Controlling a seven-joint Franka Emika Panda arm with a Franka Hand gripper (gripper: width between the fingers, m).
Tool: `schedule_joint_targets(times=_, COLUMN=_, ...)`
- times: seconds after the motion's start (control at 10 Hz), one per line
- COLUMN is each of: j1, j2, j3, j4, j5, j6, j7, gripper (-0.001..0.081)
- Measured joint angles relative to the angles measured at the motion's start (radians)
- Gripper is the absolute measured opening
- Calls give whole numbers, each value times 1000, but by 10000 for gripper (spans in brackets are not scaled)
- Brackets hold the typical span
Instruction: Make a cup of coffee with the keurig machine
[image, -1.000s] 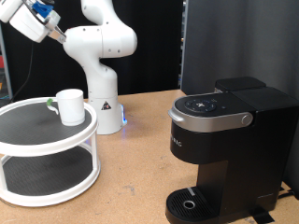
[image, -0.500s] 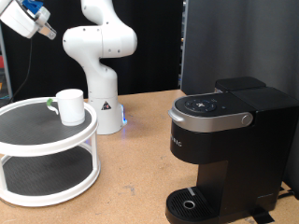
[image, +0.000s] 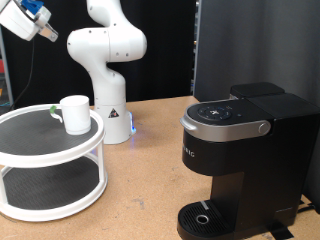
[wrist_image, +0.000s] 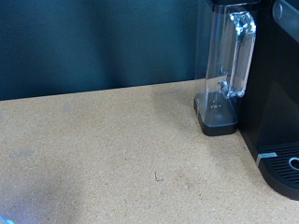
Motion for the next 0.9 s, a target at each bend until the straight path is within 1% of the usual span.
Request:
schedule_joint_targets(times=0.1, j1=0, j2=0, j3=-2, j4=-10, j5=-25, j6=12, j7=-21, gripper=4)
schedule_joint_targets(times=0.3, j1=0, j2=1, j3=-15, j4=-41, j5=-60, j6=70, j7=-54, gripper=4)
schedule_joint_targets(times=0.6, j1=0, j2=8, j3=-44, j4=-89, j5=-62, j6=167, j7=-72, gripper=4)
schedule_joint_targets(times=0.9, j1=0, j2=25, j3=-74, j4=-117, j5=-62, j6=215, j7=-97, gripper=4)
